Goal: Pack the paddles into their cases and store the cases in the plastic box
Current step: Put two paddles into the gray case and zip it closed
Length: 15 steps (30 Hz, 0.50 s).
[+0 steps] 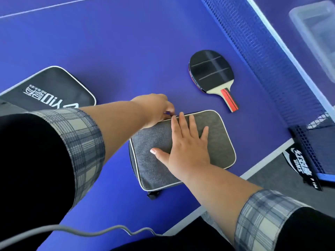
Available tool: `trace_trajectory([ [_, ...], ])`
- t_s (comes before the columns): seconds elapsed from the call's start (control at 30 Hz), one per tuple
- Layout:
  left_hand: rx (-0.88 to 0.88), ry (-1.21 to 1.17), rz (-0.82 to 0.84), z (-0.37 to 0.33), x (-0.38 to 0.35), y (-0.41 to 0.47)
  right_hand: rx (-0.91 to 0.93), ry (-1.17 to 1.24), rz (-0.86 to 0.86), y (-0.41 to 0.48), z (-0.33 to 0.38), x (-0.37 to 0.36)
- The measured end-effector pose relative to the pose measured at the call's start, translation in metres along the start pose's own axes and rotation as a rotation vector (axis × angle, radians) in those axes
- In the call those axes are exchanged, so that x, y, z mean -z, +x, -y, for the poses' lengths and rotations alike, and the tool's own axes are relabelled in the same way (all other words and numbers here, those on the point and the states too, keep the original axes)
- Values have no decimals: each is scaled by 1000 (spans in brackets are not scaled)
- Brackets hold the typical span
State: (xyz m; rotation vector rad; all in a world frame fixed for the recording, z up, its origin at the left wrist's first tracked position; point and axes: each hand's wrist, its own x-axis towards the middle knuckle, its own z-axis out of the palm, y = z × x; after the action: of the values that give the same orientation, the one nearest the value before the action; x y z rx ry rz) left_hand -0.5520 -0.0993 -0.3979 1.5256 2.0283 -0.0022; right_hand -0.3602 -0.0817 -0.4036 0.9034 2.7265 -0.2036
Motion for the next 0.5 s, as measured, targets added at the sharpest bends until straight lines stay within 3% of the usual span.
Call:
trace_trajectory([
  [0.5,245,-134,-142,42,-14,-59,22,-31,16,0,-1,2],
])
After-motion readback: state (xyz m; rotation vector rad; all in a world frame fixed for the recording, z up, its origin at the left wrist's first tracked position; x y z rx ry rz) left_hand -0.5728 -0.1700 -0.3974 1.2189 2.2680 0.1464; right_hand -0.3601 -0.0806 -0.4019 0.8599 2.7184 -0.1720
